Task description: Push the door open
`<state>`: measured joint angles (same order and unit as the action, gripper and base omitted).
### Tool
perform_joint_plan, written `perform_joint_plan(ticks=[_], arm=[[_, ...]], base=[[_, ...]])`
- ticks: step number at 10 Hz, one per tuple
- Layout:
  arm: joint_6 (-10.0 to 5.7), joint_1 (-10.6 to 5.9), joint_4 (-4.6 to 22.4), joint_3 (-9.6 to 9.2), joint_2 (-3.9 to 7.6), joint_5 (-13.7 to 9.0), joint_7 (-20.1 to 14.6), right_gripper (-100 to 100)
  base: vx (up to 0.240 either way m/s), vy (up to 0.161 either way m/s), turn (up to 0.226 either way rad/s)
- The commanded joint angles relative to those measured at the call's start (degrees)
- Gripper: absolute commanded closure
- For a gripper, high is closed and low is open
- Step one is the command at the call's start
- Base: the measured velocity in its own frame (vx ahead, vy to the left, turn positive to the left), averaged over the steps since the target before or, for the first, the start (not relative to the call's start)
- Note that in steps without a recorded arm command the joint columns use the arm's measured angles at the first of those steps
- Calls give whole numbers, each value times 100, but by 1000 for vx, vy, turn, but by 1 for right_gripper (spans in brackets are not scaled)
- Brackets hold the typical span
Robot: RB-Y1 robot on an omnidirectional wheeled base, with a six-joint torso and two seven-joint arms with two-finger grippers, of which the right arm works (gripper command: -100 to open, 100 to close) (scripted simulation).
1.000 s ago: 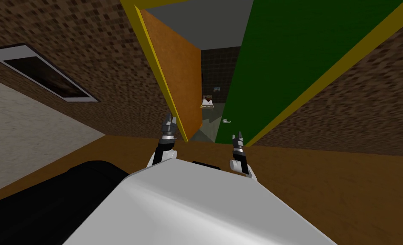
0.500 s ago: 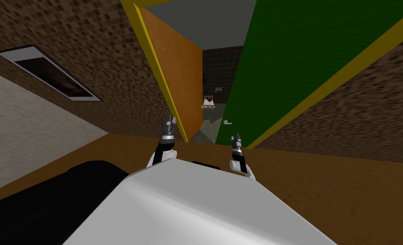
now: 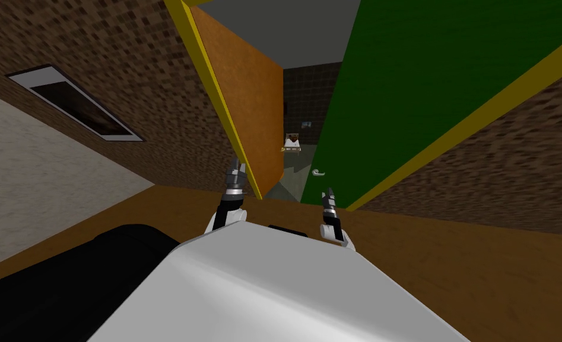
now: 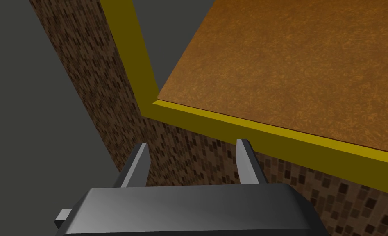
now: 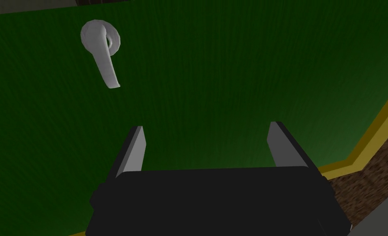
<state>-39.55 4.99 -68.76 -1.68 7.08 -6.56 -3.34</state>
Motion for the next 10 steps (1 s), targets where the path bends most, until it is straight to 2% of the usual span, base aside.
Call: perform_joint_plan(ticks=[1, 4, 5, 7, 8, 10], arm=[[-56, -100, 283, -3, 15, -7, -3, -100], [-179, -318, 826, -10, 73, -28, -29, -100], [-179, -318, 881, -10, 73, -28, -29, -100], [-253, -451, 1231, -14, 106, -40, -46, -100], [-253, -451, 1246, -14, 106, -40, -46, -100], [-326, -581, 1604, -18, 137, -53, -62, -100]], base=[[60, -33, 40], [83, -58, 69], [64, -42, 23], [58, -27, 46], [50, -27, 24], [64, -30, 46]])
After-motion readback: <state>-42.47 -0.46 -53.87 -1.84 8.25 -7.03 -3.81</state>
